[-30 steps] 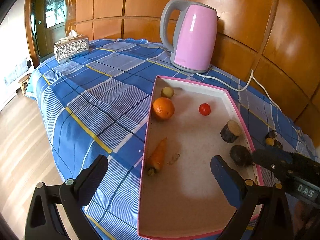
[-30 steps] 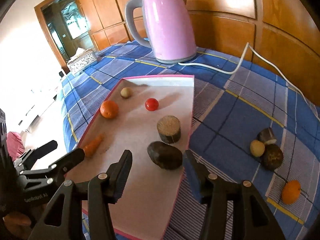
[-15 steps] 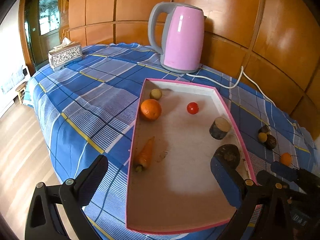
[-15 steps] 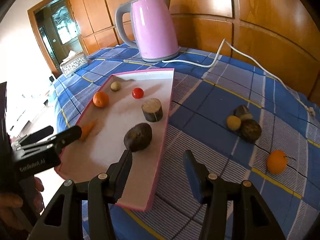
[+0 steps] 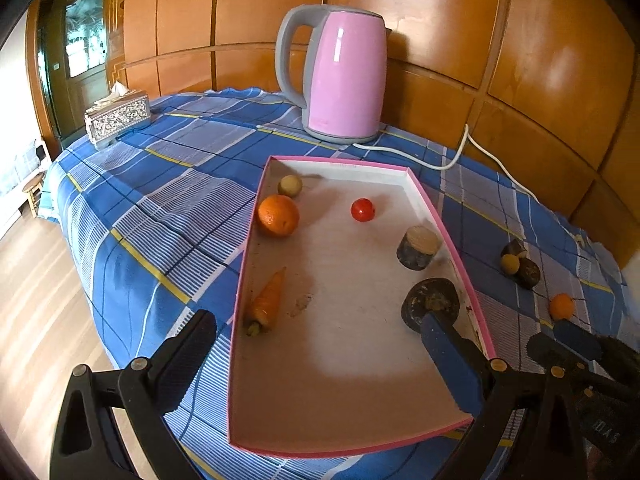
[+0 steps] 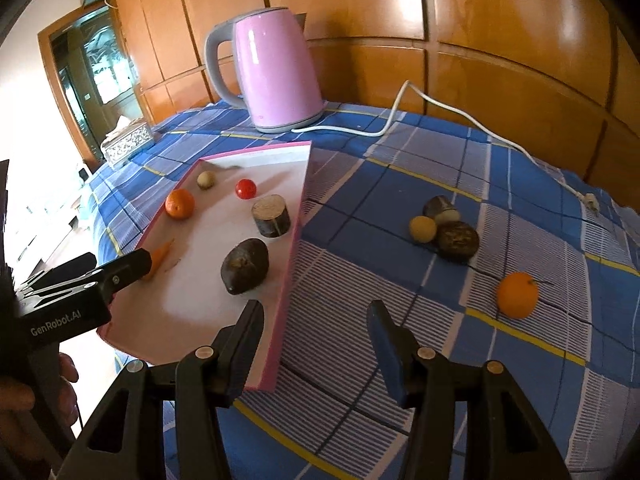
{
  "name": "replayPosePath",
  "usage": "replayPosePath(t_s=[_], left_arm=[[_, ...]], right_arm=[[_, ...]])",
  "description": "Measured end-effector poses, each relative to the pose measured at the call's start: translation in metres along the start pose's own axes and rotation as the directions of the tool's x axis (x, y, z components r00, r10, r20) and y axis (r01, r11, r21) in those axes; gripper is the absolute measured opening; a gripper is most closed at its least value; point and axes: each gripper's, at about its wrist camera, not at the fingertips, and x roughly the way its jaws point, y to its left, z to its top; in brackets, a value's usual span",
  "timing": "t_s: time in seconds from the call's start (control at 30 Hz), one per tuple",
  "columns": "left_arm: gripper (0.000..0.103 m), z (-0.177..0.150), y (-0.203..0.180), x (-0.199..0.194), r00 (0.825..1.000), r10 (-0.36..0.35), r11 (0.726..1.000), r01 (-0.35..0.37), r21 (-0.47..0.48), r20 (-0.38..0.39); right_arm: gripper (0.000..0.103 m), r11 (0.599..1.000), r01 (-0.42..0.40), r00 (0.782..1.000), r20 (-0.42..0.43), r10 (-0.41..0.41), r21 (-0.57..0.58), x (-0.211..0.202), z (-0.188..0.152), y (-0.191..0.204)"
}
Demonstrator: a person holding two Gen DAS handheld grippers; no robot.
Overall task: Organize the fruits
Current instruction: 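Move the left gripper toward the small brown fruit in the row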
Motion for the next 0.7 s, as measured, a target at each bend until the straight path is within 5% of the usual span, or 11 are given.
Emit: replayPosePath(t_s=[0.7], left_arm=[[0.103,-0.006,-0.018,0.0,0.999,-0.05,0.996,0.05,0.067,-0.009]], right_arm=[[0.054,0.982,0.14,0.989,0.025,-0.144,0.126,-0.017,-0.016,-0.049]])
